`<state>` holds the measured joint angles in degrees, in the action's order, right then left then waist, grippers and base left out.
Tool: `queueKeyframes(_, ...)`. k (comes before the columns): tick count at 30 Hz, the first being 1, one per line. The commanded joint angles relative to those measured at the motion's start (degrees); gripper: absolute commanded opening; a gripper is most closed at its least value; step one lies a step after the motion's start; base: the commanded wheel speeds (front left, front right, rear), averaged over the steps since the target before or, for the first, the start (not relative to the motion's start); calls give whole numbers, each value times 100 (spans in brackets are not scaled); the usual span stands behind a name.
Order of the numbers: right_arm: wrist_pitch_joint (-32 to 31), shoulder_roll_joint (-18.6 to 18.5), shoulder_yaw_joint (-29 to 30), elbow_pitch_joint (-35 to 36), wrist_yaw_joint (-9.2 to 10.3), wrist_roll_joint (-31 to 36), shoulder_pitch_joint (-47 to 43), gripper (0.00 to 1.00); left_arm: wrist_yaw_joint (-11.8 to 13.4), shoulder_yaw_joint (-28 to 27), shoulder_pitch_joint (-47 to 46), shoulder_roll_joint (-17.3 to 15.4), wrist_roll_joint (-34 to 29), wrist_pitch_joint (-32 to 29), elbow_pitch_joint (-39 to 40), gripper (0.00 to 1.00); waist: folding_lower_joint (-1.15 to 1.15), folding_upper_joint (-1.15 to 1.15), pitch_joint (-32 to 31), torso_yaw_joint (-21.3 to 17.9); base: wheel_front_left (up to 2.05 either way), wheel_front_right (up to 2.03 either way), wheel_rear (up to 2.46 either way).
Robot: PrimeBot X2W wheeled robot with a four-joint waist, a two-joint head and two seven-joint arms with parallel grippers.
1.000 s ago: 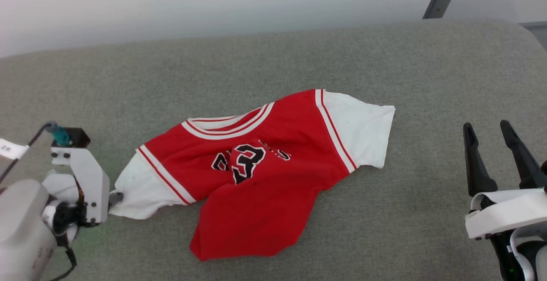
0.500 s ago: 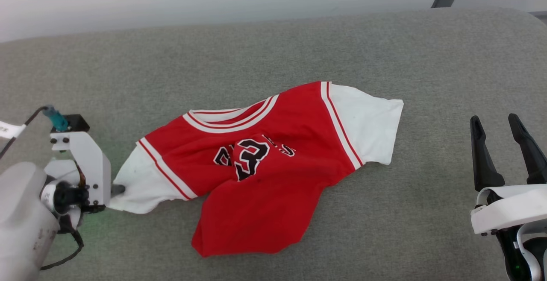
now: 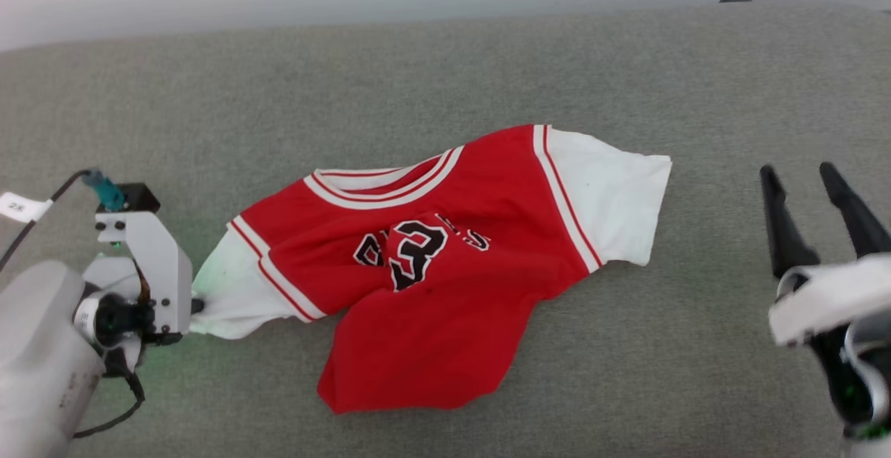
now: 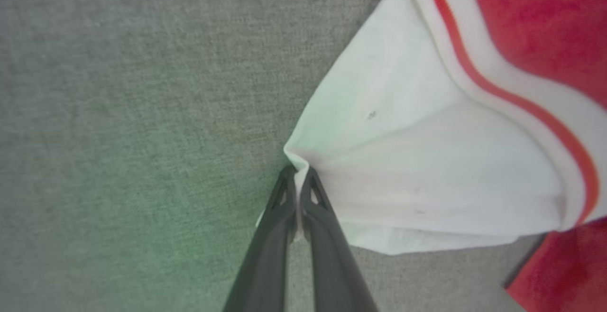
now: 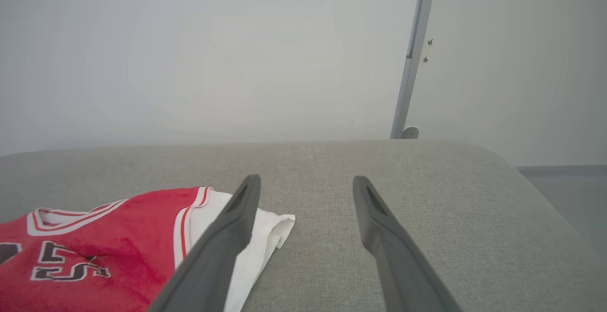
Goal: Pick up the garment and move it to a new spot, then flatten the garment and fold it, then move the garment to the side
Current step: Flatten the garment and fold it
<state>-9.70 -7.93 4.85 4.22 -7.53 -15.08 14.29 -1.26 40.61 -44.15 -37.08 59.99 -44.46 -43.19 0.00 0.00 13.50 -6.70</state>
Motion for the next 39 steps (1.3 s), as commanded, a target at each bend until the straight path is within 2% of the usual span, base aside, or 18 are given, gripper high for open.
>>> queueKeyframes(1,-275,-69,1,-192,8,-121,192,100,5,117,212,128,-46,15,-88,0,0,0,76,62,0,0,0)
queueKeyframes(7,-1452,-452,-188,-1054,8,-526,1136,100,-55,154,-49,277,-138,142,-1,0,0,0,285,275,0,0,0)
queueKeyframes(9,-1600,-515,-243,-1207,8,-569,1300,100,-66,163,-92,313,-154,159,10,0,0,0,320,318,0,0,0)
queueKeyframes(14,-2281,-746,-453,-2152,8,-800,1993,100,-145,223,-316,470,-222,217,32,0,0,0,481,532,0,0,0)
queueKeyframes(20,-2924,-899,-659,-3213,8,-1002,2637,100,-270,296,-564,651,-298,300,-4,0,0,0,672,761,0,0,0)
queueKeyframes(26,-3480,-881,-849,-4260,8,-1040,3017,100,-376,350,-725,785,-337,411,-193,0,0,0,783,879,0,0,0)
queueKeyframes(27,-3552,-877,-920,-4386,8,-997,3048,45,-392,354,-738,804,-338,445,-237,0,0,0,787,887,0,0,0)
queueKeyframes(28,-3606,-882,-992,-4497,8,-963,3090,0,-403,352,-756,819,-334,474,-281,0,0,0,786,892,0,0,0)
queueKeyframes(32,-3514,-927,-1132,-4659,8,-1029,3269,0,-429,315,-901,868,-336,611,-486,0,0,0,672,887,0,0,0)
queueKeyframes(39,-2929,-1200,-1316,-4323,8,-1214,3719,0,-509,277,-1570,785,-506,843,-510,0,0,0,172,814,0,0,0)
